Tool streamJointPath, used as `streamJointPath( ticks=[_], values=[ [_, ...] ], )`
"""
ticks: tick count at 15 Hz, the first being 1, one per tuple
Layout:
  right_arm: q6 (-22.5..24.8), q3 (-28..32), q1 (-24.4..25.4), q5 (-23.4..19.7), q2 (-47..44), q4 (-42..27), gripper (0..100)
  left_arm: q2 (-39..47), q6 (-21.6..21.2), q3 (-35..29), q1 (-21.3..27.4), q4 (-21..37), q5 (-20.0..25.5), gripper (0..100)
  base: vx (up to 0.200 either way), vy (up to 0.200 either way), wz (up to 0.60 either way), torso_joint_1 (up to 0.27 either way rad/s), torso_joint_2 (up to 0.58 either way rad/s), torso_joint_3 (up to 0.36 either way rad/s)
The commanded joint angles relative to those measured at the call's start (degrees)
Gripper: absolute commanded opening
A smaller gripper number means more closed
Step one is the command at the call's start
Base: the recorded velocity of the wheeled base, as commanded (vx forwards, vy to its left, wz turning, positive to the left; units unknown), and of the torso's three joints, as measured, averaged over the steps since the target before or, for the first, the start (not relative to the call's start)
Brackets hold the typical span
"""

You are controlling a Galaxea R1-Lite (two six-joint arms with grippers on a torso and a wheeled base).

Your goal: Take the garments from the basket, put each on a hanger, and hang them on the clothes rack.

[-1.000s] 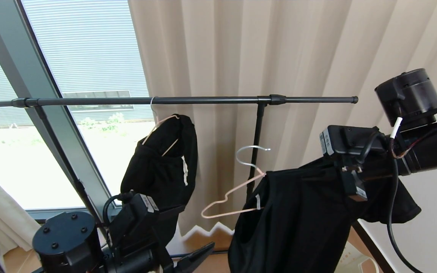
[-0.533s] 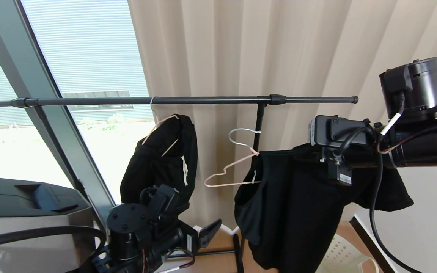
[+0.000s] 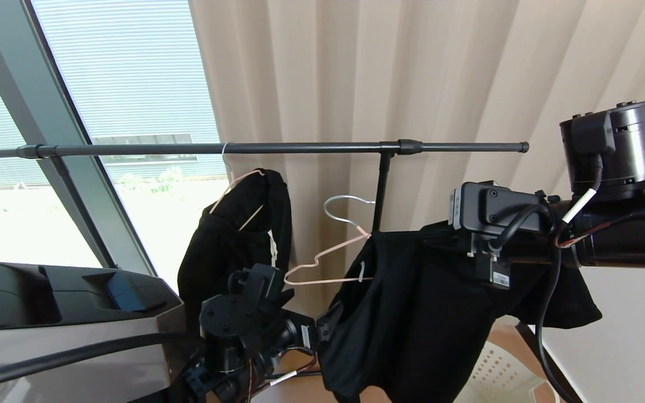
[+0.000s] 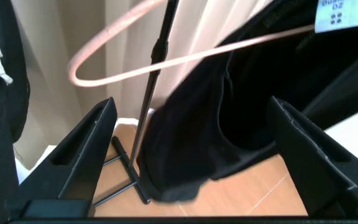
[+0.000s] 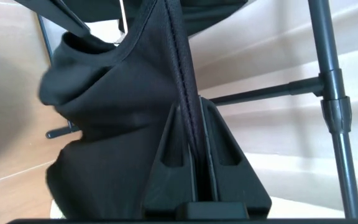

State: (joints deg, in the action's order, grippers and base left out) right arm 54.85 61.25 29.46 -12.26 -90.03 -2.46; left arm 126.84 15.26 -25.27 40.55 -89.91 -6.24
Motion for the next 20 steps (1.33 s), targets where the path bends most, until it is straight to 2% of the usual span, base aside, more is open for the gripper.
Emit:
streamJointPath(
  ticks=[1,4,6,7,10,12,13,16,19,20],
  values=[
    [0.0,-0.2,0.2,0.0,0.2,0.0,0,0.7,0.0,-0.3,0.4,0.0,-0.4,100,0.0,0.0,0.0,0.0,0.0,0.0],
    [0.0,0.0,0.2,0.0,0.4,0.0,0,2.3,-0.6,-0.3,2.1,-0.1,-1.7,100,0.0,0.0,0.0,0.0,0.0,0.0],
    [-0.1,0.1,0.2,0.0,1.3,0.0,0,3.9,-3.6,0.3,3.0,-0.1,-2.1,100,0.0,0.0,0.0,0.0,0.0,0.0],
    [-0.4,0.1,0.2,0.0,1.8,0.0,0,4.6,-3.7,0.1,3.4,-0.1,-3.4,100,0.0,0.0,0.0,0.0,0.0,0.0],
    [-2.8,0.3,0.2,0.0,2.2,0.0,0,5.5,-4.0,0.2,3.8,-0.1,-3.7,100,0.0,0.0,0.0,0.0,0.0,0.0],
    [-2.8,-0.2,0.2,0.0,2.8,0.0,0,6.0,-4.1,0.2,3.8,-0.1,-3.7,100,0.0,0.0,0.0,0.0,0.0,0.0],
    [-2.8,-0.1,0.2,0.0,2.8,0.0,0,6.1,-4.1,0.2,3.8,-0.1,-3.7,0,0.0,0.0,0.0,0.0,0.0,0.0],
    [-2.9,0.3,-0.3,0.0,2.6,0.0,0,5.7,-4.1,0.4,3.8,-0.1,-3.7,0,0.0,0.0,0.0,0.0,0.0,0.0],
    [-3.0,0.2,-3.7,-0.1,2.1,0.0,0,4.6,-8.2,1.9,3.2,-0.1,-3.8,0,0.0,0.0,0.0,0.0,0.0,0.0],
    [-3.0,0.0,-4.9,-0.1,2.0,0.0,0,3.7,-8.2,2.0,2.9,-0.1,-3.8,0,0.0,0.0,0.0,0.0,0.0,0.0]
  ],
)
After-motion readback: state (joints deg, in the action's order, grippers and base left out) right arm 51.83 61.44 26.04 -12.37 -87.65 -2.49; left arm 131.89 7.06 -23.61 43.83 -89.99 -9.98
